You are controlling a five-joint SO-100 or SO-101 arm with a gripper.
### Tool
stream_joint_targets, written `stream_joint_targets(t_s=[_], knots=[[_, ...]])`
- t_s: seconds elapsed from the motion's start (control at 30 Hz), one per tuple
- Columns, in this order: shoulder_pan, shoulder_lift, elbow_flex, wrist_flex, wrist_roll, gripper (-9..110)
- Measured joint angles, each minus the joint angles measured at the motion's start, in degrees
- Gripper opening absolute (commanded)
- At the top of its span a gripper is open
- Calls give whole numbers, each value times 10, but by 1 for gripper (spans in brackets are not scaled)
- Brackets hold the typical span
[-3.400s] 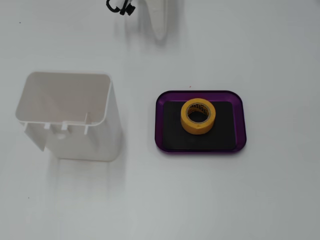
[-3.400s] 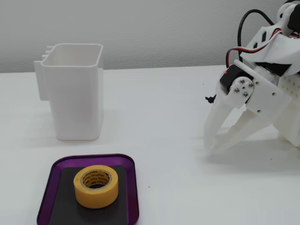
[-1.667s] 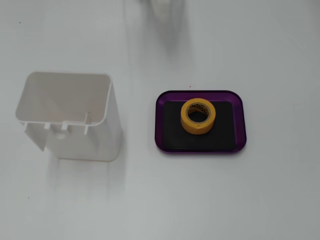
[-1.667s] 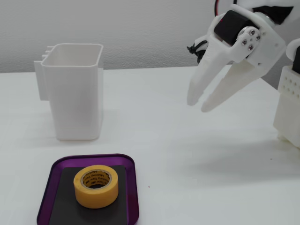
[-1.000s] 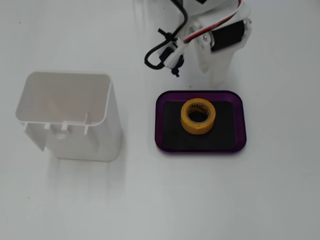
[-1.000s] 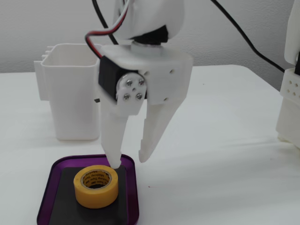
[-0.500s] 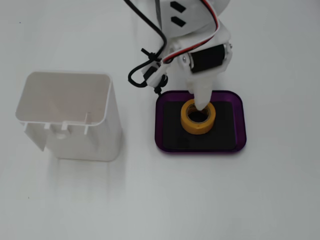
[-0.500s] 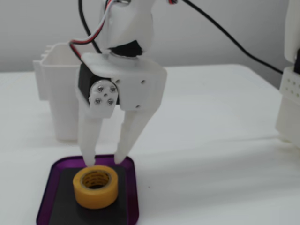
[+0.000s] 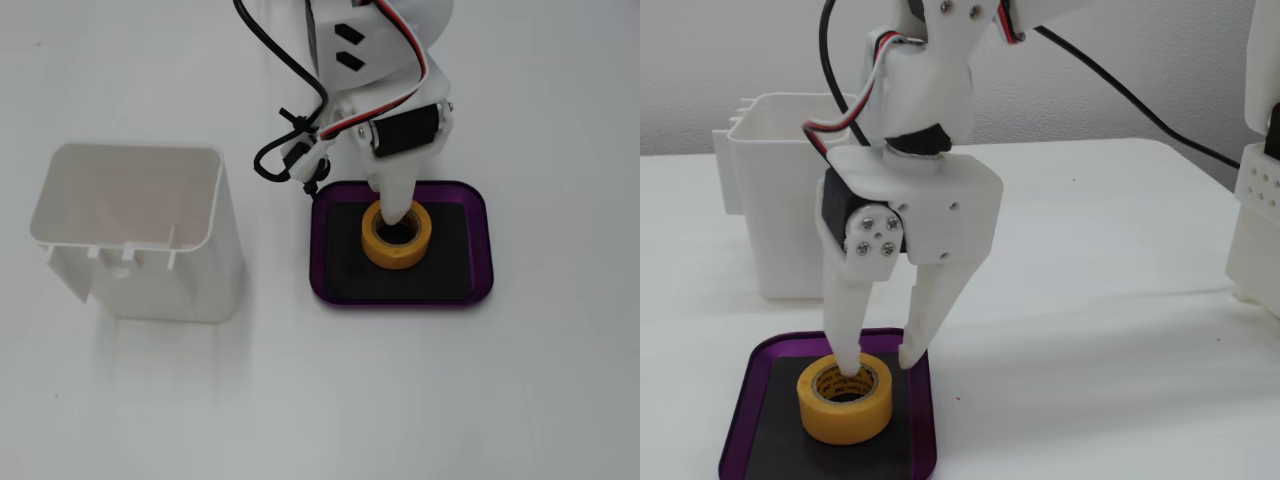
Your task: Remove the yellow tape from the box.
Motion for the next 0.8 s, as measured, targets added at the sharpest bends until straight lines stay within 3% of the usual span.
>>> stream_joint_targets(t_s=[0.53, 0.7, 0.8], knots=[[0, 0, 56, -68, -1, 10], [3, 1, 79, -92, 0, 0], [2, 1, 79, -92, 0, -1]])
